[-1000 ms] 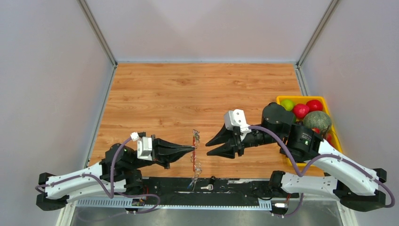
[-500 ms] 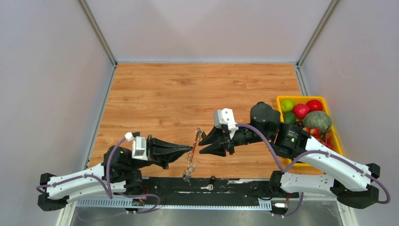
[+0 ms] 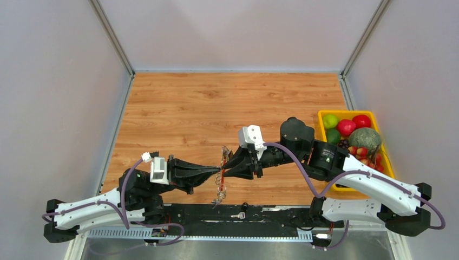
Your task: Put the keys on the keyring
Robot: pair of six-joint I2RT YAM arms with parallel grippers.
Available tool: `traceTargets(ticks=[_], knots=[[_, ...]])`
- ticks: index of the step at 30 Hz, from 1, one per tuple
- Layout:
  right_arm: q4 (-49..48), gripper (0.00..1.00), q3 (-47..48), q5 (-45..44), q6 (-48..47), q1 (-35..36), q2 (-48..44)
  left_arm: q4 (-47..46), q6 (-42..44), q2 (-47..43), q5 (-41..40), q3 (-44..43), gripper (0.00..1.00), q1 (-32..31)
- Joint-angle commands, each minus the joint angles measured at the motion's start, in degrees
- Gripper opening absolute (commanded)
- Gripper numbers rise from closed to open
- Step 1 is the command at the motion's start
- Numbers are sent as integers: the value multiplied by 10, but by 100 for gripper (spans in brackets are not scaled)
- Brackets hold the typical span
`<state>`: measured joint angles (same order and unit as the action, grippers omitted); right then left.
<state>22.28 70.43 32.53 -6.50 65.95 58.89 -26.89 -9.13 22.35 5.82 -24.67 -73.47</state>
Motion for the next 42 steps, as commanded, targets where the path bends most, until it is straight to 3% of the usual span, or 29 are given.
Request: traceTargets(ticks=[1,14,42], knots=[[-30,28,21,2,1,8,6,-45,-12,-5,-3,-3,0,0],[-38,21,30,-16,-4,15,10,-45,-12,3,-1,-5,0,0],[-61,20,19,-49,-4,18,-11,-40,-18,8,-1,-6,0,-1]])
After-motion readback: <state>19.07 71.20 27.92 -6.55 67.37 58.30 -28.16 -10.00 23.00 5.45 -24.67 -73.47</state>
